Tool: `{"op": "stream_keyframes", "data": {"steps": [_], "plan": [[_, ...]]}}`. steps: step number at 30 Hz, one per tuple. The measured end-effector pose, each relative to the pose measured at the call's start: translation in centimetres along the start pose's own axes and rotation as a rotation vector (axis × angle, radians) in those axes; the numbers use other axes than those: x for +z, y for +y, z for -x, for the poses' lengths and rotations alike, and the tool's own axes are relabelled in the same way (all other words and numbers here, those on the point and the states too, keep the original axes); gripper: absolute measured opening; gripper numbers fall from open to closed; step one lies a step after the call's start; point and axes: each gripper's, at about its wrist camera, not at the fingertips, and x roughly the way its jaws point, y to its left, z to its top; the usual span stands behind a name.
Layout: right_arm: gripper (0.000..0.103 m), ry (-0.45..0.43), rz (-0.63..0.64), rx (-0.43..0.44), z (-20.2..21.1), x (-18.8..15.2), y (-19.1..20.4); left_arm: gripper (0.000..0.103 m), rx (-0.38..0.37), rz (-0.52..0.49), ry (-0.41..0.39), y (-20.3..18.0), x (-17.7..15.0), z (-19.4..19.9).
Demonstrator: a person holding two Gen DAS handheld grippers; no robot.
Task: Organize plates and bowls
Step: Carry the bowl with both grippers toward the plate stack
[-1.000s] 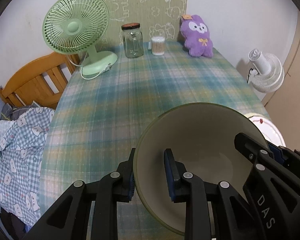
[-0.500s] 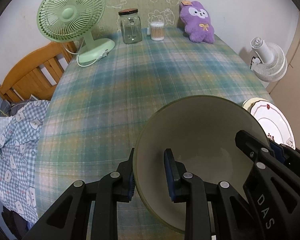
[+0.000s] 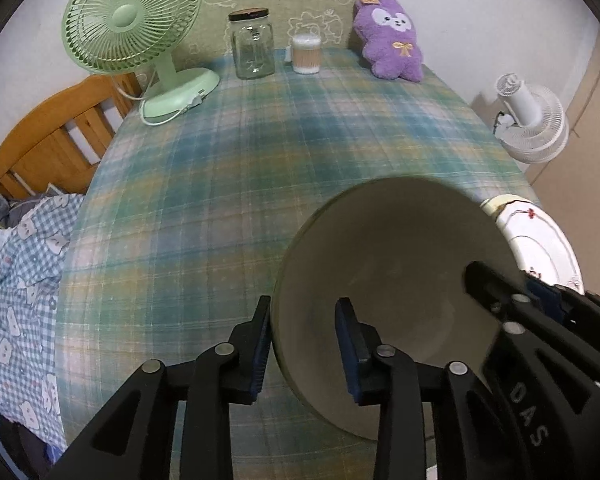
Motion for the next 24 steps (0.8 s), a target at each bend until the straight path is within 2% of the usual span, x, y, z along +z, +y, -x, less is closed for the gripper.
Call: {"op": "stream_keyframes", "data": {"steps": [2,3,4,5,6,7,8,9,14,19,24], "plan": [[0.022,0.001,0.003,-0.002,0.2,0.2,0.0,0.041,-0.017,-0.009,-0.009,0.0,0.2,0.4],[0.023,0.0,0.011,-0.005,0.4,0.3,0.0,0.049,-0.027,-0.013,-0.01,0.0,0.3,0.5],[0.03,0.003,0.017,-0.001,0.6,0.5,0.0,0.055,-0.032,-0.011,-0.009,0.1,0.5,0.5],[0.046,0.002,0.014,0.005,0.7,0.6,0.0,0.065,-0.04,-0.006,-0.01,0.2,0.6,0.6],[0.055,-0.005,0.004,0.016,1.0,0.6,-0.1,0.068,-0.047,0.0,-0.014,0.4,0.7,0.7],[0.069,-0.023,-0.006,0.029,1.3,0.7,-0.3,0.069,-0.052,0.007,-0.019,0.7,0.7,0.8],[0.073,-0.033,-0.005,0.031,1.6,0.7,-0.3,0.072,-0.052,0.013,-0.02,0.8,0.8,0.9],[0.074,-0.039,0.003,0.031,1.7,0.8,-0.3,0.076,-0.054,0.022,-0.022,1.1,1.0,0.8],[0.073,-0.012,0.008,0.036,0.9,1.4,-0.5,0.078,-0.07,0.052,-0.013,1.8,1.2,0.1],[0.073,0.04,-0.047,0.117,-0.7,1.8,-1.4,0.079,-0.068,0.042,-0.001,1.7,1.0,-1.0],[0.073,0.079,-0.025,0.104,-2.7,1.8,-1.3,0.079,-0.075,0.046,0.02,1.7,0.9,-2.0]]}}
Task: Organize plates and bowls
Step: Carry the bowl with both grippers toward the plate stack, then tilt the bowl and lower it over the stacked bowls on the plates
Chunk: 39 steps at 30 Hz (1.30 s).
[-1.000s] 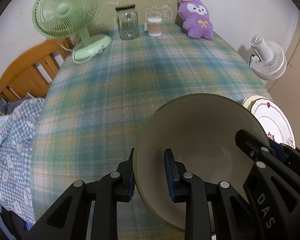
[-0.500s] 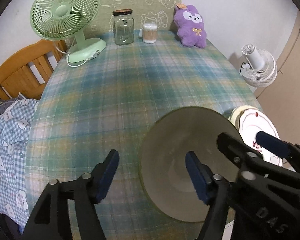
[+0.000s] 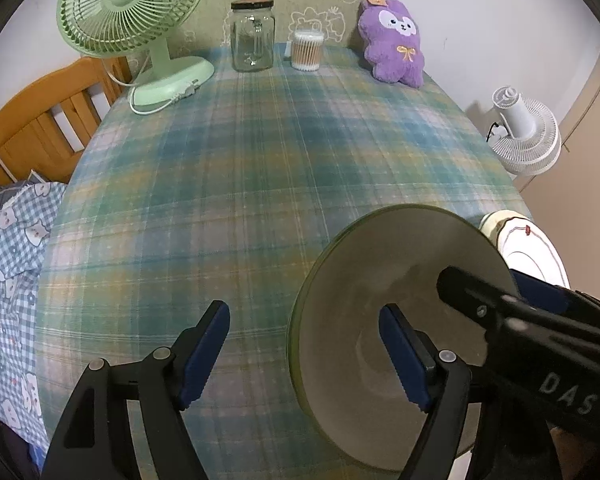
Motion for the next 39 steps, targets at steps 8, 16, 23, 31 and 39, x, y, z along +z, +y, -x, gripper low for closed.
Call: {"op": "stream_keyframes", "data": {"steps": [8,16,23,31,39], "plan": [[0.073,0.019,0.035,-0.005,-1.5,0.2,0.1,0.076,0.017,-0.014,0.015,-0.3,-0.1,-1.1],[0.059,0.089,0.038,0.048,-2.9,0.1,0.2,0.061,0.006,-0.042,0.046,-1.2,-0.4,-1.9],[0.042,0.11,0.033,0.065,-3.0,-0.1,0.5,0.05,0.0,-0.074,0.057,-2.0,-0.4,-1.8],[0.043,0.109,0.05,0.023,-2.4,0.0,1.3,0.048,0.0,-0.006,0.081,-1.4,-0.5,-1.5],[0.043,0.126,0.019,0.02,-2.0,-0.4,2.1,0.048,0.012,0.01,0.101,-0.6,-0.9,-0.8]]}}
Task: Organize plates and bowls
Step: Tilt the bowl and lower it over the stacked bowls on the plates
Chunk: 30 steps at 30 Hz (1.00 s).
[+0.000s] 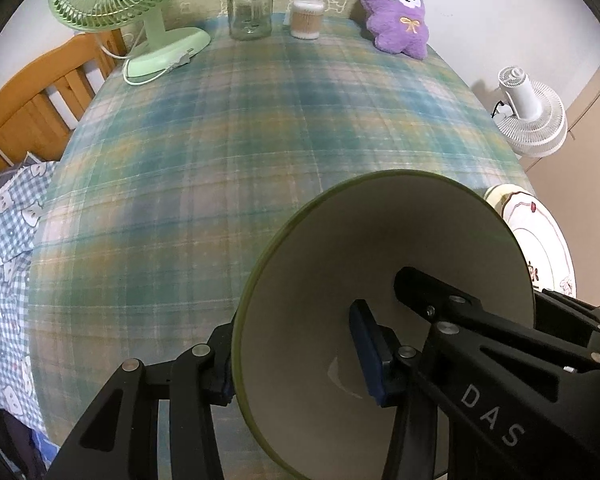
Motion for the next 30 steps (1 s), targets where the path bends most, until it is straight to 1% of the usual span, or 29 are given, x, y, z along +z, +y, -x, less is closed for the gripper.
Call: {"op": "stream_keyframes", "data": {"steps": [8,15,23,30], "plan": [[0.043,-0.014,-0.009,-0.016,0.9,-1.1,2.0,0.048,-0.002,-0.006,-0.011,1.6,-0.9,1.4],[0.043,-0.036,-0.025,-0.041,2.7,-1.8,3.4,0.048,-0.025,-0.028,-0.031,2.5,-1.2,3.2],[0.043,-0.067,-0.04,-0.041,4.3,-1.9,3.3,0.048,-0.014,-0.053,-0.061,1.7,-1.0,4.4],[0.043,-0.08,-0.017,-0.033,5.4,-1.6,1.9,0.048,-0.001,-0.034,-0.074,0.0,-0.7,5.0]]}}
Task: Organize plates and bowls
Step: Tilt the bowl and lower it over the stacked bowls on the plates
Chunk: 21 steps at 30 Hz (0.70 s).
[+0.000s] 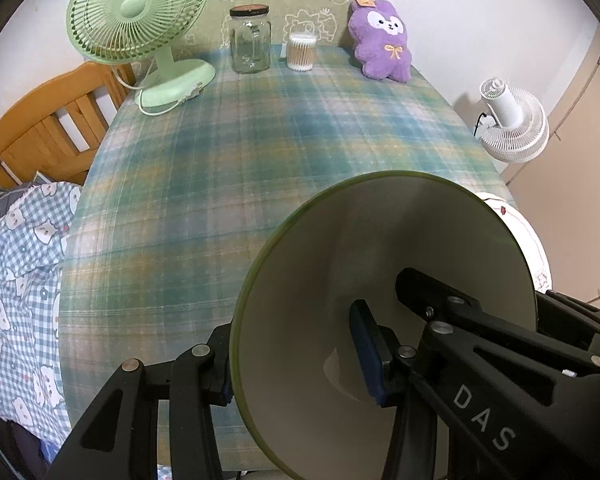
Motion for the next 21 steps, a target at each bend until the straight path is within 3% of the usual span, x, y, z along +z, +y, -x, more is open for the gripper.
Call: {"op": "stream_keyframes", "data": {"steps": [21], "plan": [[0.043,-0.006,0.055,0.013,2.5,3.3,-10.3,0.048,0.015,0.054,-0.013,-10.6,2.5,-0.6]]}}
